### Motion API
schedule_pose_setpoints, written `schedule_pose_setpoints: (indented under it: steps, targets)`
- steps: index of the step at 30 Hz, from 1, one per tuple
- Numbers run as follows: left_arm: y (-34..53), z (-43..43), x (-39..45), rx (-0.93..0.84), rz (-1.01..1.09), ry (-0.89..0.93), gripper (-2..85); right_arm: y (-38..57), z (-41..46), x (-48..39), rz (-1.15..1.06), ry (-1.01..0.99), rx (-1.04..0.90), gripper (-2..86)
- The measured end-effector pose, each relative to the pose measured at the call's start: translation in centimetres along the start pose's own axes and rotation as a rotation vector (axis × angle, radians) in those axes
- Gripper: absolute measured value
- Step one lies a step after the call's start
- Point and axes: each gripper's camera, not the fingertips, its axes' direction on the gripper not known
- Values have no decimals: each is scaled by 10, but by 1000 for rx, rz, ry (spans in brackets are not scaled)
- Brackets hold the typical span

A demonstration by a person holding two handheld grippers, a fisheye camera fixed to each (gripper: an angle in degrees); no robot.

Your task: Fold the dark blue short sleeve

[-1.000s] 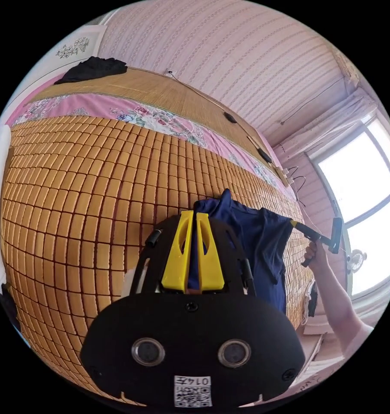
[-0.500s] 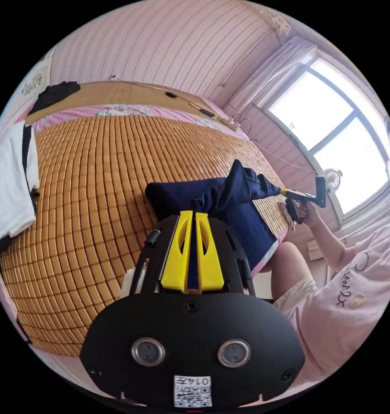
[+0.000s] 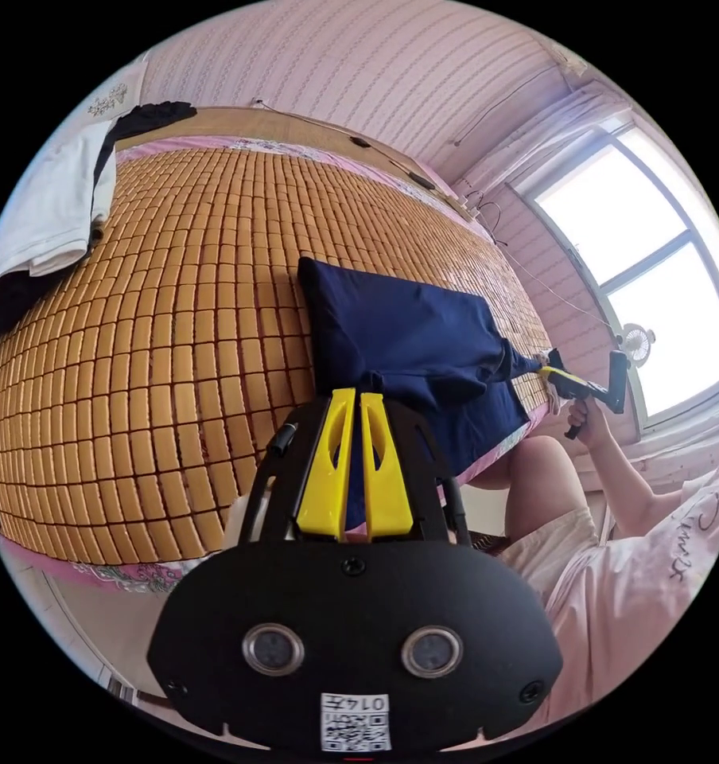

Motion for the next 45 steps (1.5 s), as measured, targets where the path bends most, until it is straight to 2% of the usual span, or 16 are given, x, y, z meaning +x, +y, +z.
schedule_pose_setpoints:
  steps: [5,7,9,13,16,21,24,31,37,42,45]
  targets:
    - [16,35,3,-149,-35,-47,-4,7,45,-9,32,48,-154,2]
    - [22,32,10,-124,-42,-52,14,4,52,-16,45,117,-193,3]
    - [24,21,17,-106,-60,-101,35,1,47,-22,40,167,-183,10]
    - [36,-10,74,-55,130,-270,36,-16,33,-57,-55,230,-95,66]
    - [40,8,118,-85,220,-175,39,-39,55,-94,-164,132,-102,85]
    - [37,78,173,-160,301,-173,61,-71,120,-129,-201,76,-198,105]
    - [38,106,185,-187,335,-256,26,-78,135,-140,-218,78,-216,39]
    - [66,91,199,-247,362,-130,-9,-65,130,-181,-464,70,-253,-3]
    - [90,92,210,-329,322,-171,-10,-71,152,-200,-534,65,-413,-1]
    - [87,91,240,-250,382,-142,-10,-106,152,-219,-519,24,-333,-1]
    - [76,116,272,-250,450,-114,-9,-141,168,-240,-543,86,-287,-4]
